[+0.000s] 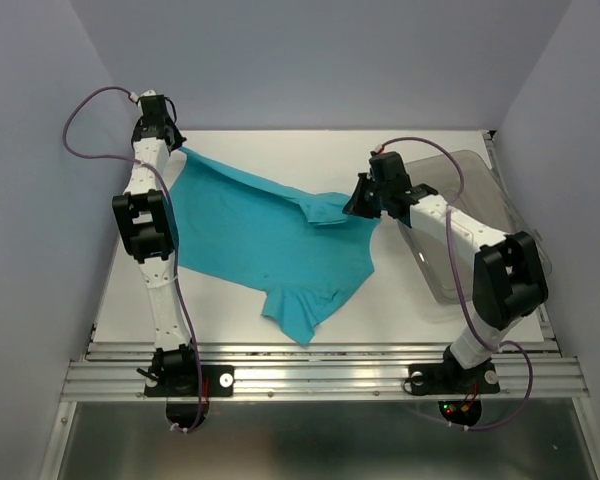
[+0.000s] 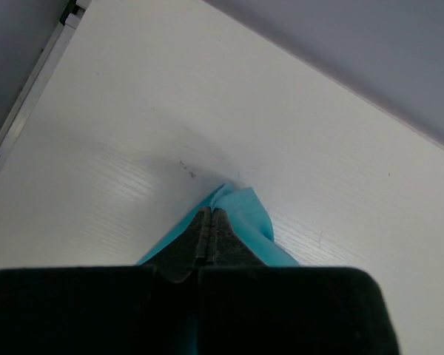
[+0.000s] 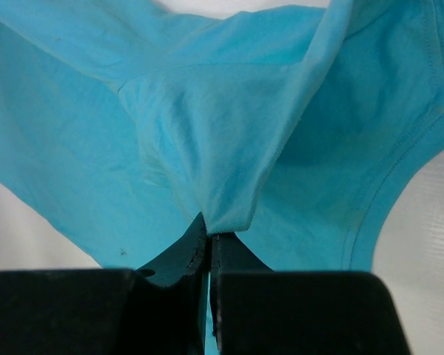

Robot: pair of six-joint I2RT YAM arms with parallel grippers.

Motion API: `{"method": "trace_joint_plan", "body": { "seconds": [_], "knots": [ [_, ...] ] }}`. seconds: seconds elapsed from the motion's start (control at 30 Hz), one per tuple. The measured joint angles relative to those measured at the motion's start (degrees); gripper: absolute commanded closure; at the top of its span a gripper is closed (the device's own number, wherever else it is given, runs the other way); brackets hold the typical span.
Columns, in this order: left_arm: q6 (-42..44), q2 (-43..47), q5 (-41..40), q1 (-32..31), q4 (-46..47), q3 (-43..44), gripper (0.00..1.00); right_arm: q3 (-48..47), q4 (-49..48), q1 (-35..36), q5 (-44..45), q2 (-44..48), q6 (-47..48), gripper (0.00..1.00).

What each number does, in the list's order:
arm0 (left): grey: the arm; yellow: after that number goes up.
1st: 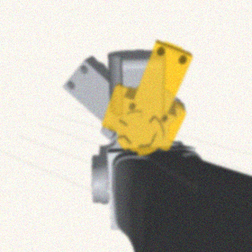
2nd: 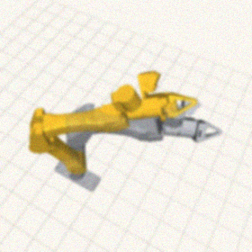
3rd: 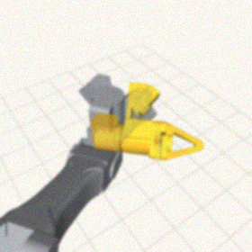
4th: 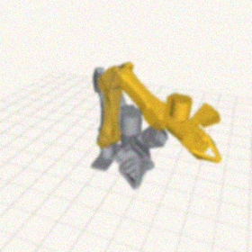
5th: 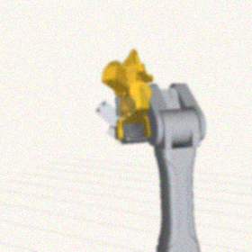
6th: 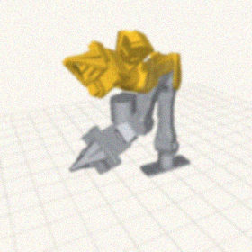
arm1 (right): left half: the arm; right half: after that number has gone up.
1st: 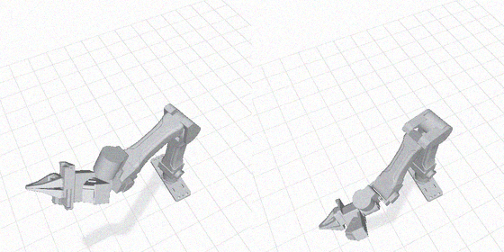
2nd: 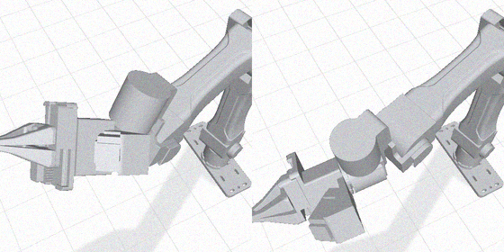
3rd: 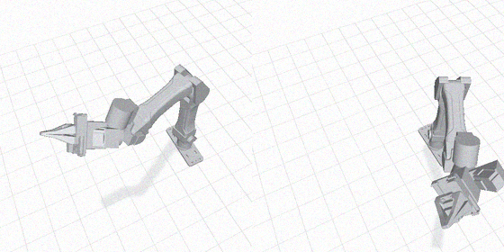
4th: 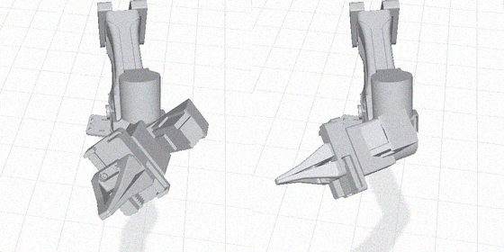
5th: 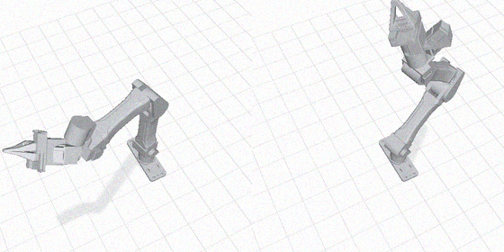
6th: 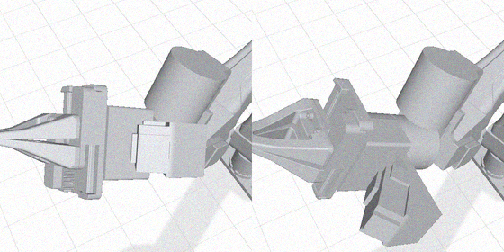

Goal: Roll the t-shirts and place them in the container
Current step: Fold the T-shirt at the center of the board.

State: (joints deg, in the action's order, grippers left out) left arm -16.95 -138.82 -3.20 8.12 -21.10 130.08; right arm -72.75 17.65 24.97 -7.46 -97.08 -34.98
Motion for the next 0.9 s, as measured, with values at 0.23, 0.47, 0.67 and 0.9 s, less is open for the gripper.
{"method": "trace_joint_plan", "body": {
  "seconds": [0.23, 0.47, 0.67, 0.9],
  "knots": [
    [0.0, -0.2, -0.3, 0.2, -0.6, 0.0, 1.0, 5.6, -2.3, 2.6, 0.3, 1.1, -2.7, 0.99],
    [0.2, -0.2, -1.3, 0.3, -2.1, -1.2, 1.0, 11.0, -6.3, 4.8, 2.4, 2.1, -6.5, 0.99],
    [0.1, 0.1, -2.1, 0.5, -3.0, -7.2, 1.0, 14.3, -8.4, 5.4, 4.0, 2.2, -9.2, 0.99],
    [-0.3, 1.8, -3.4, 0.7, -4.5, -12.8, 1.0, 16.4, -9.6, 5.5, 5.5, 2.7, -10.9, 0.99]
  ]
}}
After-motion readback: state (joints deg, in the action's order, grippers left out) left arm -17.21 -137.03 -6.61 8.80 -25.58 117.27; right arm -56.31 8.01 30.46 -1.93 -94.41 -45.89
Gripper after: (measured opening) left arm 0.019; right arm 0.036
